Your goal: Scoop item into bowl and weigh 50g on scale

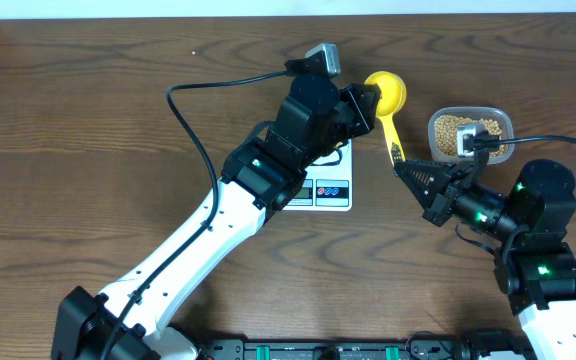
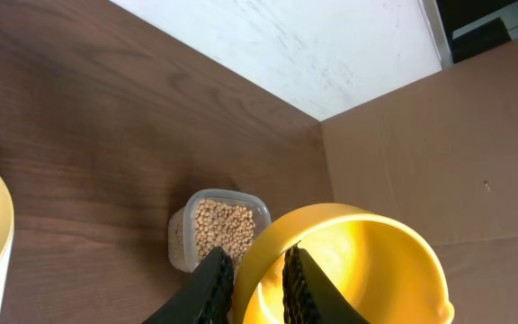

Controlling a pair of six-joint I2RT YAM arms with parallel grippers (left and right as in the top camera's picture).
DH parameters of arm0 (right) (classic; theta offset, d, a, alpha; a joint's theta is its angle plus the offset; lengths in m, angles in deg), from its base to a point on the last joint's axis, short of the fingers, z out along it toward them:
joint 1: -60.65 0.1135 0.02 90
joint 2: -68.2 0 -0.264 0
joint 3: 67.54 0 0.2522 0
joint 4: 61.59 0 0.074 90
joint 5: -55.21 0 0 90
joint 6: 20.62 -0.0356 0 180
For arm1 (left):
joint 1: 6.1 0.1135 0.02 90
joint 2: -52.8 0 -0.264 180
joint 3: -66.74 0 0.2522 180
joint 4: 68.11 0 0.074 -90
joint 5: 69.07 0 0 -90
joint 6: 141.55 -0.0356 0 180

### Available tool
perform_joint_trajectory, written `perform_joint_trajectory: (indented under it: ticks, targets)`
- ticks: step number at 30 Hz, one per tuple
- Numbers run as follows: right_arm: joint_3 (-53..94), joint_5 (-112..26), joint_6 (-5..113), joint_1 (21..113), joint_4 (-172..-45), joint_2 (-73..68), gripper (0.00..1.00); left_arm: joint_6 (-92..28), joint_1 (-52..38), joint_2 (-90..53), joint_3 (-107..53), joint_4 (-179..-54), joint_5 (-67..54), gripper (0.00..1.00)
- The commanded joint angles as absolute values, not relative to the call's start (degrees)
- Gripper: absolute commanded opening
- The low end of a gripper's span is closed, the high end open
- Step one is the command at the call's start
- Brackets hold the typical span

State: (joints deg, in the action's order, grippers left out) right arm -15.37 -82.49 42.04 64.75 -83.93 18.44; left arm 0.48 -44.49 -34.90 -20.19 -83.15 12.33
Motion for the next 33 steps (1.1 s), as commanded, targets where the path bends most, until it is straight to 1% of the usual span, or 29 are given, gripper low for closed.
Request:
perform_joint_trajectory:
  ticks: [1, 5, 6, 9, 19, 20, 22, 23, 25, 31, 33]
  targets:
    - [-14.5, -82.0, 43.3, 65.3, -83.8, 19.0, 0.01, -0.5, -44.3, -35.0, -20.1, -83.2, 13.3, 0.22]
    - [-14.5, -82.0, 43.3, 65.3, -83.8, 19.0, 0.02, -0.5, -44.3, -35.0, -20.1, -83.2, 13.3, 0.19]
    - [-14.5, -82.0, 43.3, 65.3, -83.8, 19.0, 0.01, -0.5, -44.3, -35.0, -20.1, -83.2, 13.3, 0.14]
    - [-14.5, -82.1, 43.3, 65.3, -83.8, 19.0, 0.01, -0.5, -44.3, -35.0, -20.1, -83.1, 13.3, 0.08]
    - [-14.5, -82.6, 41.6, 65.3, -83.7, 19.0, 0.02, -0.5, -44.3, -35.0, -20.1, -83.0, 13.3, 0.08]
    - [-14.5, -82.5, 40.9, 65.2, -83.7, 19.0, 0.05, -0.5, -44.3, -35.0, -20.1, -82.9, 13.3, 0.07]
    - [-14.5, -82.3, 40.2, 65.2, -83.4, 19.0, 0.22, -0.5, -44.3, -35.0, -20.1, -82.7, 13.3, 0.07]
    - [-14.5, -82.3, 40.2, 65.2, -83.1, 19.0, 0.25, -0.4, -44.3, -35.0, -20.1, -82.6, 13.3, 0.07]
    - [-14.5, -82.3, 39.5, 65.2, -82.1, 19.0, 0.26, 0.3, -44.3, -35.0, -20.1, -82.7, 13.3, 0.08]
    - [-14.5, -82.3, 34.8, 65.2, -78.8, 19.0, 0.41, 5.0, -44.3, -35.0, -20.1, -82.7, 13.2, 0.08]
    - [-14.5, -82.3, 34.4, 65.2, -78.2, 19.0, 0.44, 4.9, -44.3, -35.0, -20.1, -82.7, 13.2, 0.08]
